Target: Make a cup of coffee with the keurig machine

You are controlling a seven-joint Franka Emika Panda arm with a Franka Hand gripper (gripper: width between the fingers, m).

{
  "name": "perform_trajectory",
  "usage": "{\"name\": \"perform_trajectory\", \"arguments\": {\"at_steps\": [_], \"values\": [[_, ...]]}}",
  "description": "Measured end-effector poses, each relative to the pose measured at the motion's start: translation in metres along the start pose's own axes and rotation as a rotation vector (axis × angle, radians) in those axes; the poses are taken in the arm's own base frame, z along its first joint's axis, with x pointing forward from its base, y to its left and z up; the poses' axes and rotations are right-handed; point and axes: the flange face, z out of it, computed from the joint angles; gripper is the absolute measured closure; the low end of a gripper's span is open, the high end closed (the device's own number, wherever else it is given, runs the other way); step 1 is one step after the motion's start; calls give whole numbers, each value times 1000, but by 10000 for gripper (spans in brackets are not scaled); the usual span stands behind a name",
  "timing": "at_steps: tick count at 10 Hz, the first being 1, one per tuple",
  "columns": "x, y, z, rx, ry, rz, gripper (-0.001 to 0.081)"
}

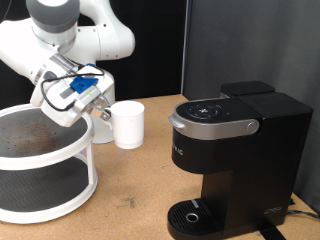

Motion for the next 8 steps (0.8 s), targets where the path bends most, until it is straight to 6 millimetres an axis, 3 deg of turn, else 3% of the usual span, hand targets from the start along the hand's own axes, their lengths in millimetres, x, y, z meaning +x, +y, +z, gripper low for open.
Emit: {"name": "perform_trajectory", "arguments": {"at_steps": [8], "values": [[-43,35,88,-144,-113,21,738]]}}
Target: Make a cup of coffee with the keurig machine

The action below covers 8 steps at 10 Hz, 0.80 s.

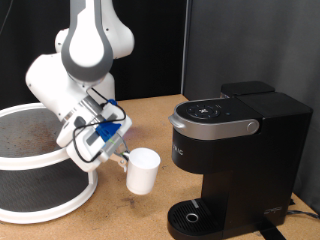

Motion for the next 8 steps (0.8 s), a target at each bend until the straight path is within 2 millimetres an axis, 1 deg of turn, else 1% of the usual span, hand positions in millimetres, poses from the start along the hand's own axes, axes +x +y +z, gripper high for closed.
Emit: {"name": "perform_trajectory", "arguments": {"at_steps": [1,3,5,8], "values": [[-3,4,11,-4,14,0,738],[-4,6,32,4,48,5,738],[1,3,53,19,67,0,738],[9,-7,77,35,77,-19,738]]}}
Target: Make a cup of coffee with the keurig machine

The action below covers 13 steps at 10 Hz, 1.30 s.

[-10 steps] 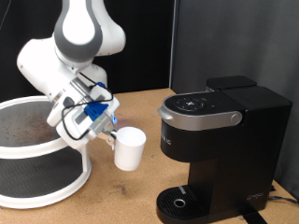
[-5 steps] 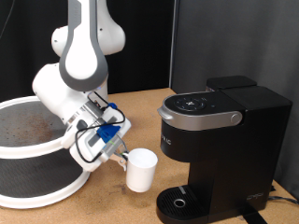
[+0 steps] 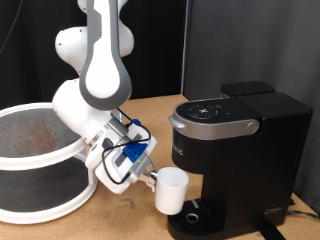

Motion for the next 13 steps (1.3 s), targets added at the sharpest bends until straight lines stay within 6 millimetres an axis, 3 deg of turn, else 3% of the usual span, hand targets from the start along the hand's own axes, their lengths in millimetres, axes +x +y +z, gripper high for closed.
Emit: {"name": "perform_trajectory", "arguments": {"at_steps": [4,8,12,13], "values": [[0,-14,29,8,13,-19,738],[-6,-13,51,-17,19,-24,738],[-6,-11,57,-9,13,-25,738],[-8,-10,56,-9,-12,-17,707]]}}
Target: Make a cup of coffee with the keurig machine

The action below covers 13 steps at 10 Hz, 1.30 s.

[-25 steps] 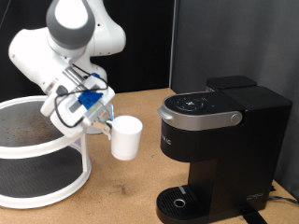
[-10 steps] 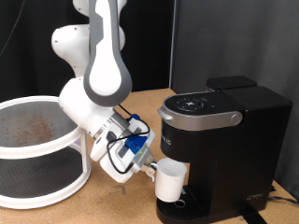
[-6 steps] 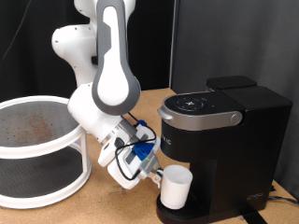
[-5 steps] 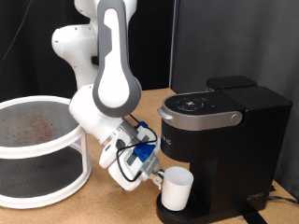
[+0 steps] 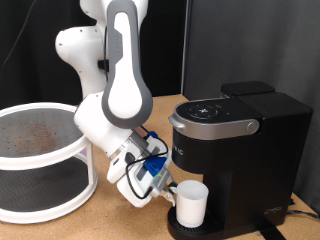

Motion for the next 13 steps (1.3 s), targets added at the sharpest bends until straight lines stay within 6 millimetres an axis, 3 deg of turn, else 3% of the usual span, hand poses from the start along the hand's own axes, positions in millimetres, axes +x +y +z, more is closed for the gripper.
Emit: {"name": "perform_trajectory", "arguments": {"at_steps": [1,3,4,5,6,7,8,12,13], "values": [[-2,3,-3,2,-25,10,707],[-5,10,-9,2,-58,27,338],[-5,14,-13,4,-80,40,338],[-3,17,-19,15,-103,52,201],[0,19,-27,48,-122,65,201],[4,20,-38,90,-134,76,50],[8,21,-50,131,-149,80,14],[12,23,-96,230,-213,52,3],[11,24,-95,225,-210,57,3]]}}
